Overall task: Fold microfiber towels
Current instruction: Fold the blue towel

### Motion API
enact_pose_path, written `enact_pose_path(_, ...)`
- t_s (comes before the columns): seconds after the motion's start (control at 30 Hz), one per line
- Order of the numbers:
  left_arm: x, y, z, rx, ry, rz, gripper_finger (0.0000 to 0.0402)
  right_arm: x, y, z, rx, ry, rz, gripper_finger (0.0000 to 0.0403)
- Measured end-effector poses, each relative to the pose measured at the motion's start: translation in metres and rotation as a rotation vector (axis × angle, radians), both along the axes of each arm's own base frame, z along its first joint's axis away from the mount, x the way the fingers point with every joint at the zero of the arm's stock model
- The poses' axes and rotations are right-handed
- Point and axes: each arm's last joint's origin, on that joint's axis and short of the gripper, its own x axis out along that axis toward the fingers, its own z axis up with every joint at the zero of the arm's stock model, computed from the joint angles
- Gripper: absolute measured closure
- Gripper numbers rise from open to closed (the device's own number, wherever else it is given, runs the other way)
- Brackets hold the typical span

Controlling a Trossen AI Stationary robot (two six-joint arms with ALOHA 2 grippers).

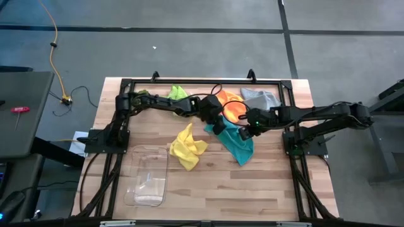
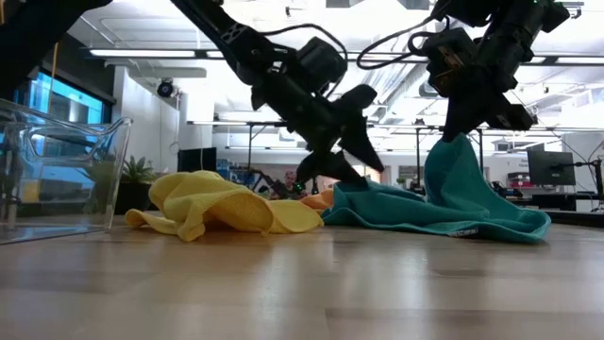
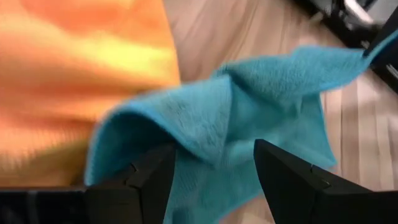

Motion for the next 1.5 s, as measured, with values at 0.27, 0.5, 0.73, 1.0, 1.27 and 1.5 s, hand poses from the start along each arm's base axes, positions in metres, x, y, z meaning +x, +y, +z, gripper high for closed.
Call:
enact_pose_path(0.27,0.003,-0.009,-0.003,-0.007,0.012,-0.025,0.0193,0.001,0.0,0.001,-0.001,-0.011,0.0,0.0402)
enact_pose_path(0.5,0.005,-0.016,-0.002,0.001,0.005,-0.036,0.0193,0.001,0.0,0.001,-0.001,-0.019,0.0,0.0402)
enact_pose_path(0.73,0.007,-0.015,0.0,0.035,-0.007,0.016,0.0193,0.003,0.0,0.002,-0.002,-0.033,0.0,0.0402)
enact_pose_path(1.0,0.006,-0.015,-0.003,0.11,0.042,0.086,0.0193,0.003,0.0,0.002,-0.003,-0.033,0.002,0.0402)
enact_pose_path(1.27,0.01,-0.016,-0.001,0.048,-0.017,0.096,0.0193,0.003,0.0,0.002,-0.008,-0.034,0.008,0.0402)
enact_pose_path(1.5,0.012,-0.016,-0.023,0.002,0.027,0.106,0.0193,0.003,0.0,0.002,-0.007,-0.043,0.007,0.0402)
